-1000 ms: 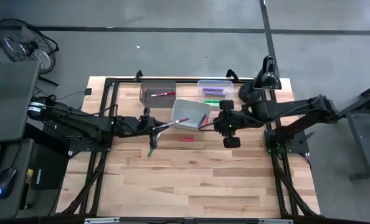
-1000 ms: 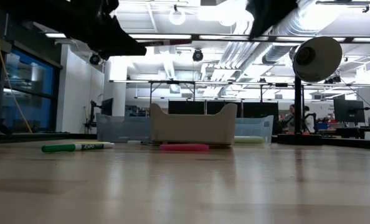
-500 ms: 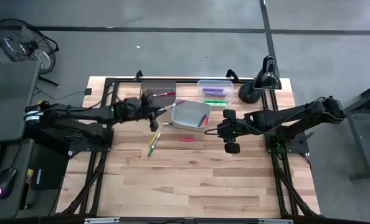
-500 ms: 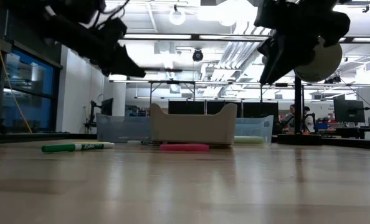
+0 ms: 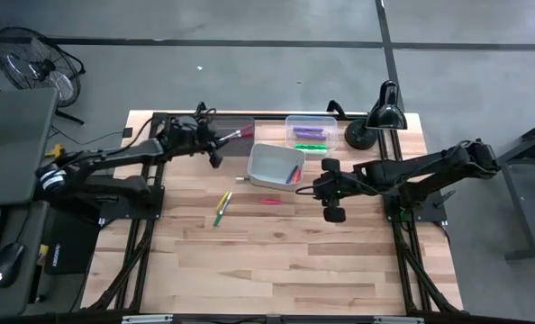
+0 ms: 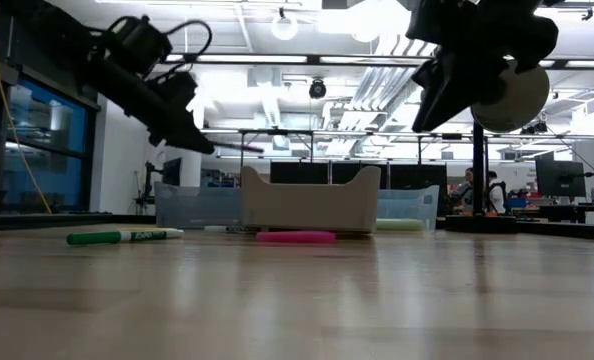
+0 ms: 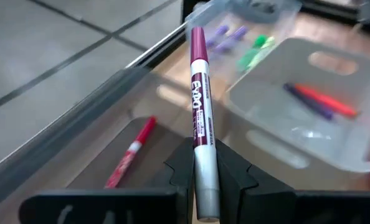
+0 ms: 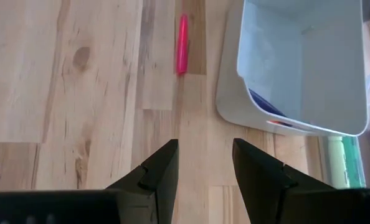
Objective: Pick & Place Markers
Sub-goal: Put the dark red marker into the black bin, then put the black marker into the black bin
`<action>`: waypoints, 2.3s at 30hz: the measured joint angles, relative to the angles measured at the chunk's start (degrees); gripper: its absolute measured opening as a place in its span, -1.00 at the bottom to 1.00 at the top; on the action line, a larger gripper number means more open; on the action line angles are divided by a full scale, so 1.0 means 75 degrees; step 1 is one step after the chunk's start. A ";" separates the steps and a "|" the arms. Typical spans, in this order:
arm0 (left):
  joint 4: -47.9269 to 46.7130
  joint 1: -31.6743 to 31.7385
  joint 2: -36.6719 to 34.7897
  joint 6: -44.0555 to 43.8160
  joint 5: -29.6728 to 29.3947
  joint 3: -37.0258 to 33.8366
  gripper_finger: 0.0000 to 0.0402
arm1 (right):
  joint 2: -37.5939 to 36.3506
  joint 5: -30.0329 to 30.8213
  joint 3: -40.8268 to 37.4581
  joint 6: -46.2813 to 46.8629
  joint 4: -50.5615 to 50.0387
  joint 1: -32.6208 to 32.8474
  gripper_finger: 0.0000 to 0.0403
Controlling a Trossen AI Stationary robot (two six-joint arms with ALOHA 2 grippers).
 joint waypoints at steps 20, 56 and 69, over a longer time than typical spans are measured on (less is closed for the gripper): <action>-0.1869 0.0966 0.1606 0.0192 0.0468 0.1232 -0.84 | 0.0009 -0.0075 0.0000 -0.0010 0.0448 -0.0002 -0.31; -0.2005 0.0948 0.1706 0.0312 0.1376 0.1306 -0.37 | 0.0012 -0.0224 0.0000 -0.0005 0.0433 0.0001 -0.31; -0.2914 -0.0428 0.1704 0.1217 0.1685 0.1915 -0.37 | 0.0015 -0.0224 0.0000 -0.0031 0.0424 0.0001 -0.31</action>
